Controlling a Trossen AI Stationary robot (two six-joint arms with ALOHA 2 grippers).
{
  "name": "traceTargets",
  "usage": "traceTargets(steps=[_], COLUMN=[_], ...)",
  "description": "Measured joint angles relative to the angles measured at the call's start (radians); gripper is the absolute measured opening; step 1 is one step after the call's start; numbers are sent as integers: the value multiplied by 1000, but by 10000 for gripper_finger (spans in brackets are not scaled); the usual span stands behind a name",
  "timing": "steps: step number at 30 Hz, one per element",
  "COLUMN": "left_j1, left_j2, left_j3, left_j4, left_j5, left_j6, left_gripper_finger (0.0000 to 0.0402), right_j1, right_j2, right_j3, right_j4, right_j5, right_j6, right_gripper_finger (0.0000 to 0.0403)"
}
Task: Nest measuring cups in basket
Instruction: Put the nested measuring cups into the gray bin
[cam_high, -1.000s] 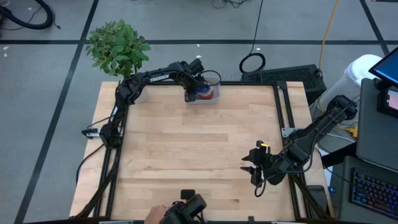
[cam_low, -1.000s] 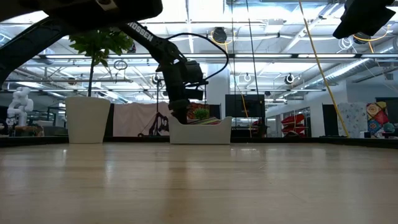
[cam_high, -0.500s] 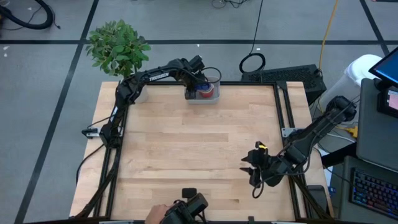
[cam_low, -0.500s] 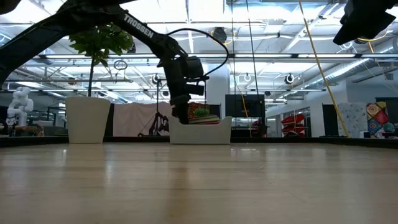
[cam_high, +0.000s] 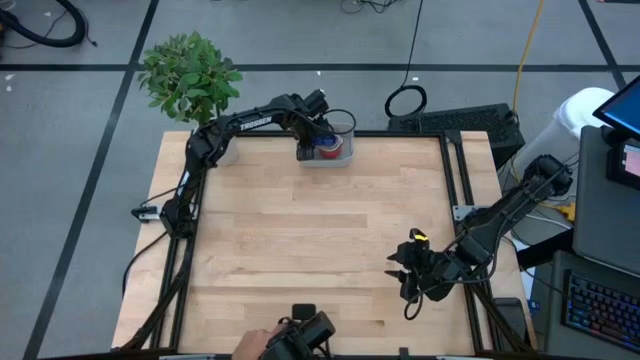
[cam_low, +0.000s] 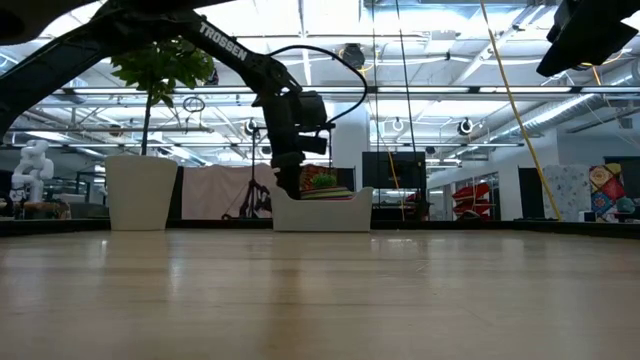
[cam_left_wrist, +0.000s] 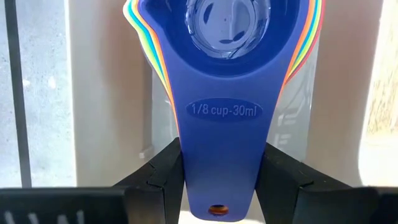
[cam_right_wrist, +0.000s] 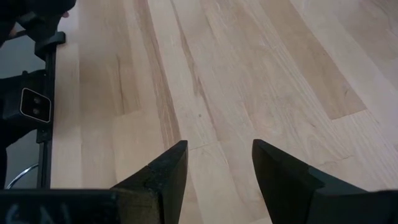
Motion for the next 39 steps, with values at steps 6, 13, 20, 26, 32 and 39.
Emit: traceTargets(steps=[6,13,20,26,32,39], left_j1=[-3,-3,-3,-3,-3,-3], left_j2=[0,0,0,0,0,0], left_j3=[0,0,0,0,0,0], left_j4=[8,4,-4,-6,-3,-6], left_j5=[0,16,58,59,47,44], left_j6=[0,0,-1,-7,-26,-34], left_gripper_finger=[158,168,165,163,223,257], right_j1=[0,0,0,0,0,0], right_j2=[0,0,0,0,0,0], right_j3=[0,0,0,0,0,0], right_j4=[1,1,1,1,1,1], right_j5=[-2,-3,-3,-3,-3,-4], right_j6=[0,0,0,0,0,0], right_gripper_finger=[171,171,171,171,171,171])
